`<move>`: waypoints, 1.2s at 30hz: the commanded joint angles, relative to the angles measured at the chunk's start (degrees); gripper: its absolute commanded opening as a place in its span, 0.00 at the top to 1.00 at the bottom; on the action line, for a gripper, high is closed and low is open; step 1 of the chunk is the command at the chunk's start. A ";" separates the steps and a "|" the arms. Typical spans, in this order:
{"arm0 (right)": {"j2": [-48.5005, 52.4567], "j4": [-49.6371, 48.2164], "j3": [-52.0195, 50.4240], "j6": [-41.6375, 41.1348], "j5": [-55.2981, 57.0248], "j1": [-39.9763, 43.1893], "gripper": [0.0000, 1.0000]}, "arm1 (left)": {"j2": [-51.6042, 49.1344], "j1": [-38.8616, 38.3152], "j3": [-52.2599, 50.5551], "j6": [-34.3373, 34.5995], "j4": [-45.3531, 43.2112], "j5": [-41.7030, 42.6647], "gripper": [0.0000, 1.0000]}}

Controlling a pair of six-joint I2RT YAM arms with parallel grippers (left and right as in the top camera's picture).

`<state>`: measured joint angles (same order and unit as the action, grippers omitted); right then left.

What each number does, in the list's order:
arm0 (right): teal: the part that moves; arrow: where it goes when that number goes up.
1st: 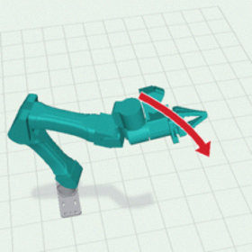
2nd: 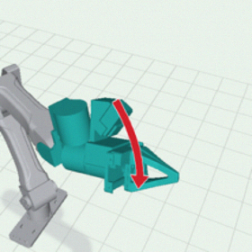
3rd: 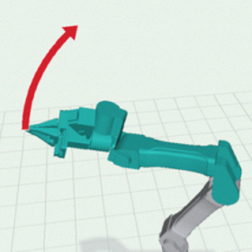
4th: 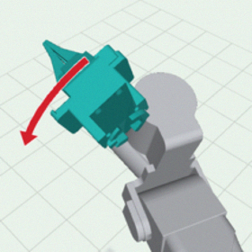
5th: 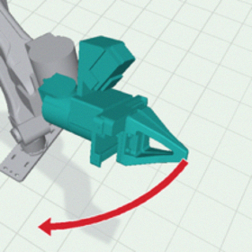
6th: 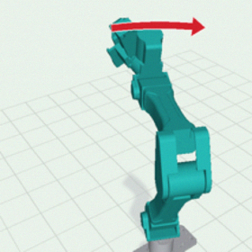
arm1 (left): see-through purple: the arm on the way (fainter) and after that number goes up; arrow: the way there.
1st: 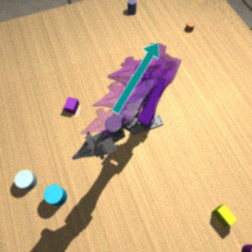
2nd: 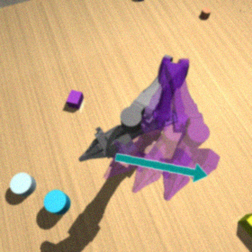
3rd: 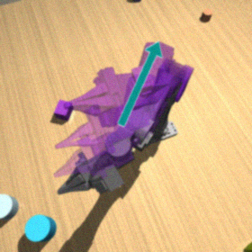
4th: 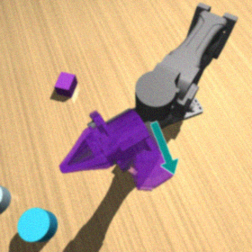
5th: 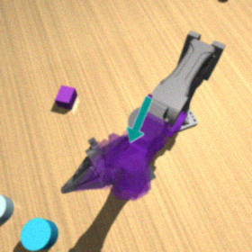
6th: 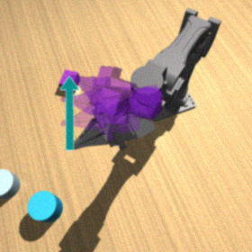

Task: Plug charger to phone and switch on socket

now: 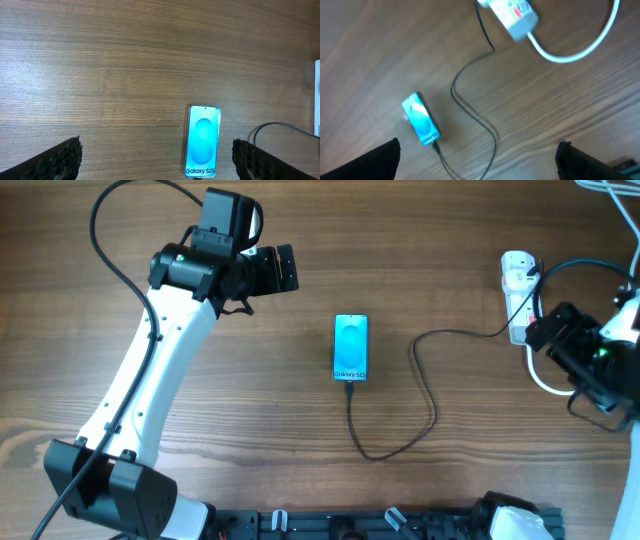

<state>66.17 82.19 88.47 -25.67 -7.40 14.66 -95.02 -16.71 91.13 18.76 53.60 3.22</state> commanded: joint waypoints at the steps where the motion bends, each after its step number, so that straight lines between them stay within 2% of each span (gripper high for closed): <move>1: -5.07 -3.58 -1.36 1.77 5.14 -6.12 0.00 | -0.44 0.11 0.00 -0.28 -0.13 -0.74 0.00; 5: -11.93 -14.08 -9.46 5.86 8.04 -15.13 0.00 | -0.44 0.11 0.00 -0.28 -0.13 -0.74 0.00; 8: -18.01 -24.28 -19.06 6.86 8.46 -18.27 0.00 | -0.44 0.11 0.00 -0.28 -0.13 -0.74 0.00; 13: -29.24 -38.07 -35.63 7.28 6.21 -18.95 0.00 | -0.44 0.11 0.00 -0.28 -0.13 -0.74 0.00; 18: -42.34 -51.80 -52.04 12.83 3.87 -18.95 0.00 | -0.44 0.11 0.00 -0.28 -0.13 -0.74 0.00; 23: -51.32 -66.16 -65.42 11.98 3.41 -18.95 0.00 | -0.44 0.11 0.00 -0.28 -0.13 -0.74 0.00; 29: -59.58 -74.64 -74.49 12.17 4.68 -18.95 0.00 | -0.44 0.11 0.00 -0.28 -0.13 -0.74 0.00; 36: -64.74 -81.53 -81.07 12.13 5.70 -18.93 0.00 | -0.44 0.11 0.00 -0.28 -0.13 -0.74 0.00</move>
<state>3.68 2.79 9.98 -14.59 -2.79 -4.05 -95.02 -16.71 91.13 18.76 53.60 2.83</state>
